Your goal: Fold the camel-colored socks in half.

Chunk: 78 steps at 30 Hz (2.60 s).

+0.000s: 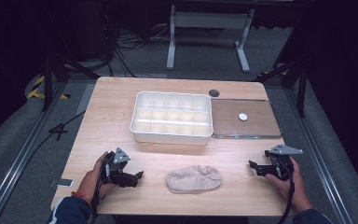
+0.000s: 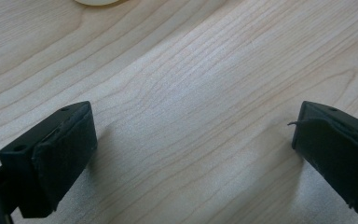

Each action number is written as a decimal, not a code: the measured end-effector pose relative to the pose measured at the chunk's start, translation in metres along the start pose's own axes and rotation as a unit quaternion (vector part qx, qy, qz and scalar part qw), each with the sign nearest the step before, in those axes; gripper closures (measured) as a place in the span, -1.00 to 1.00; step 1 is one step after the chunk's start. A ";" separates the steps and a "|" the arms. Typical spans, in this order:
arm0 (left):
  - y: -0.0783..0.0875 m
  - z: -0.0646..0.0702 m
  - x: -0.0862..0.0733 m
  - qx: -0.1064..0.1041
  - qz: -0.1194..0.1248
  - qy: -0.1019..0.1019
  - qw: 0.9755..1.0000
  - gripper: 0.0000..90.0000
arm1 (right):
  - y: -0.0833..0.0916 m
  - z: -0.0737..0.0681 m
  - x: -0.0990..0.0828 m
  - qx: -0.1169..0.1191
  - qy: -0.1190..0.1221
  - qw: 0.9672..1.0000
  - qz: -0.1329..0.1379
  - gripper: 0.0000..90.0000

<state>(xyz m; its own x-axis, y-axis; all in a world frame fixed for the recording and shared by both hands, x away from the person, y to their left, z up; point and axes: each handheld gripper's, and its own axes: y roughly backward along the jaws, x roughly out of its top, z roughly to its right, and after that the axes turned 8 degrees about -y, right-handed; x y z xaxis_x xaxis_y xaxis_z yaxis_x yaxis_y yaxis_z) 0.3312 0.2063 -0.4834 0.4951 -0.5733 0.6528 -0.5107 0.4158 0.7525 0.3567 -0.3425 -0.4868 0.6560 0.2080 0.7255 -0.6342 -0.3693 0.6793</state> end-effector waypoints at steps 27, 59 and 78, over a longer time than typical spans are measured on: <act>0.003 -0.009 -0.004 -0.028 0.003 -0.035 0.999 -0.99 | 0.000 0.003 0.002 0.010 0.000 1.000 0.004 -0.42; 0.010 -0.005 -0.010 -0.024 0.013 -0.028 0.999 -0.80 | 0.002 -0.118 0.037 0.222 0.135 0.965 0.034 0.65; 0.016 0.018 0.009 -0.058 0.049 -0.004 0.997 -0.30 | -0.049 -0.209 0.029 0.266 0.223 0.936 -0.051 0.97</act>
<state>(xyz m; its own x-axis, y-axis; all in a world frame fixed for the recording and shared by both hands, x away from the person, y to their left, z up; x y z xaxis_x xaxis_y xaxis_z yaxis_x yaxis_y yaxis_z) 0.3149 0.1947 -0.4668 0.4416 -0.5309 0.7233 -0.4707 0.5492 0.6905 0.3215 -0.1293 -0.4760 0.3909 0.5799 0.7148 -0.2059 -0.7018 0.6819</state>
